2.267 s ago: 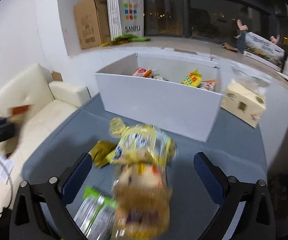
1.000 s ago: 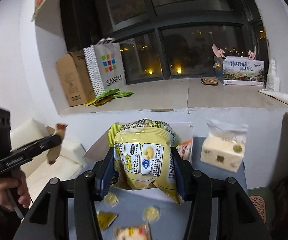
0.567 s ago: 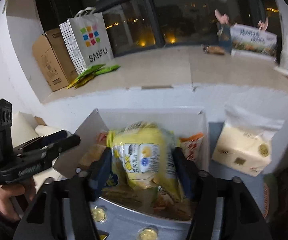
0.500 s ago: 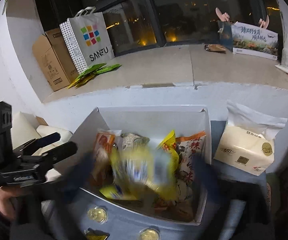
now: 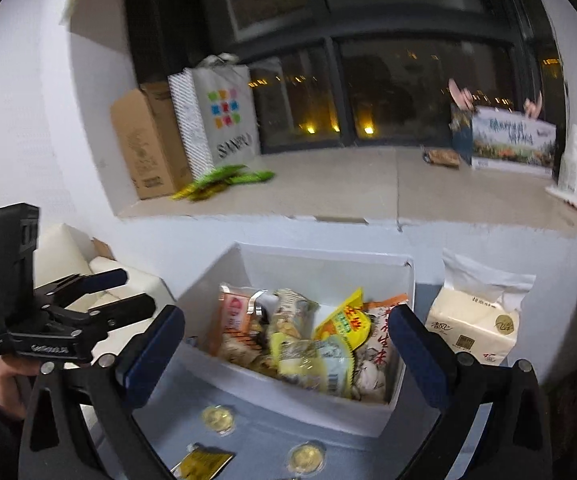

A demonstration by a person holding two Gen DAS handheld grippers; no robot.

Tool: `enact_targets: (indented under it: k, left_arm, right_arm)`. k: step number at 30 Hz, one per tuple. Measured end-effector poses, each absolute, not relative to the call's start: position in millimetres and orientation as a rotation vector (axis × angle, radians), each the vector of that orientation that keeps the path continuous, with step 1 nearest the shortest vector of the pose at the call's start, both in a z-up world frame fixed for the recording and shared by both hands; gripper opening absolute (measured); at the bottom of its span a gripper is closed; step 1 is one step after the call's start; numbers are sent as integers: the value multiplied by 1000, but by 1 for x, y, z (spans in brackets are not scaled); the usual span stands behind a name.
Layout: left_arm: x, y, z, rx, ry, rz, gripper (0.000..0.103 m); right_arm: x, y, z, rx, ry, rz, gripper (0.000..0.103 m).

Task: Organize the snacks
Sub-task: 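Grasp a clear jelly cup with the right tool while the left tool grasps another jelly cup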

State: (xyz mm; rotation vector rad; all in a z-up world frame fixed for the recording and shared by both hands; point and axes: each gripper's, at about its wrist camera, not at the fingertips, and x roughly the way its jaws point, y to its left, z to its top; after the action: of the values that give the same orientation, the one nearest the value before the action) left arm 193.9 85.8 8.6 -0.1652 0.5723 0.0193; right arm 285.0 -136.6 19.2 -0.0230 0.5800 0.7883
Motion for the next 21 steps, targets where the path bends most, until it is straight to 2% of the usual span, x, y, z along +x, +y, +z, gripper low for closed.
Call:
enact_targets:
  k: [10, 21]
  left_arm:
    - [77, 41, 9, -162, 499, -15, 103]
    - [20, 10, -51, -167, 588, 9, 103]
  right_arm:
    - [167, -194, 31, -91, 418, 815, 103]
    - [92, -237, -41, -117, 477, 709, 103]
